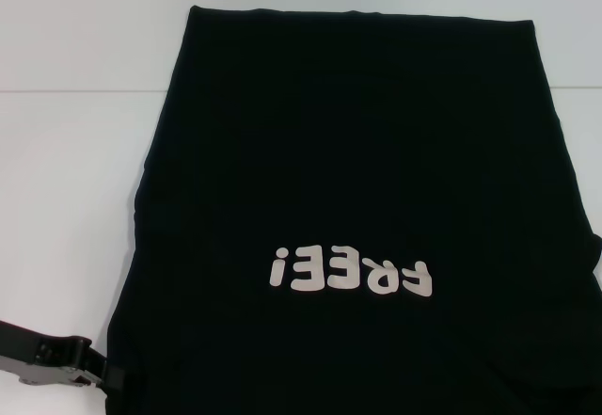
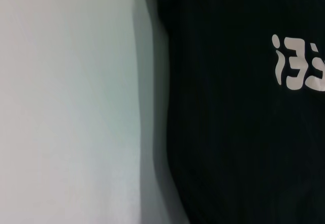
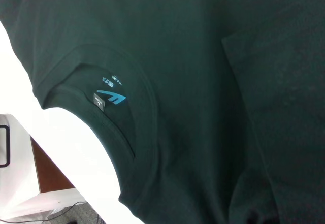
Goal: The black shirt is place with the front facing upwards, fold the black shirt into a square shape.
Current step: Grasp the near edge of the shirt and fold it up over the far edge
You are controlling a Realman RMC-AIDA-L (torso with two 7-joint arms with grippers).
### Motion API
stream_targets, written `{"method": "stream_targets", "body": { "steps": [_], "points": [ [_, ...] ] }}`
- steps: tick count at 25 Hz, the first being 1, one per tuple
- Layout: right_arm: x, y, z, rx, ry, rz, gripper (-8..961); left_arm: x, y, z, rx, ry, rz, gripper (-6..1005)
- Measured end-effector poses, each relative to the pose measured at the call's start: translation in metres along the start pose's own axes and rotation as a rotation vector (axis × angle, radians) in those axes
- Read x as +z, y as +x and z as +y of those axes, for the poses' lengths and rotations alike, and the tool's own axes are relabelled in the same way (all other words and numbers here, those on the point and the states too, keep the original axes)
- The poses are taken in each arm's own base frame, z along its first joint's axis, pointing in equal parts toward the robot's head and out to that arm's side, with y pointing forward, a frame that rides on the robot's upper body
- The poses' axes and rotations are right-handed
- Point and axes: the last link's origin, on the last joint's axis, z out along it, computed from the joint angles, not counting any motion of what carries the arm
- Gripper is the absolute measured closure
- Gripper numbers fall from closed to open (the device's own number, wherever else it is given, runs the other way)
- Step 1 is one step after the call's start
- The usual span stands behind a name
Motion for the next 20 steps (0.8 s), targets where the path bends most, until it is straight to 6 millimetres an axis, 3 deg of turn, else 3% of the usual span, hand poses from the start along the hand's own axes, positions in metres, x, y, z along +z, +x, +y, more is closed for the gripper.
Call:
{"method": "stream_targets", "body": {
  "steps": [4, 20],
  "points": [
    [0.0, 0.0, 0.0, -0.001, 0.001, -0.001, 878, -0.001, -0.001, -0.001, -0.003, -0.001, -0.002, 997],
    [0.002, 0.005, 0.003, -0.02, -0.037, 0.003, 876, -0.007, -0.016, 0.01, 0.031, -0.132, -0.118, 997]
  ]
}}
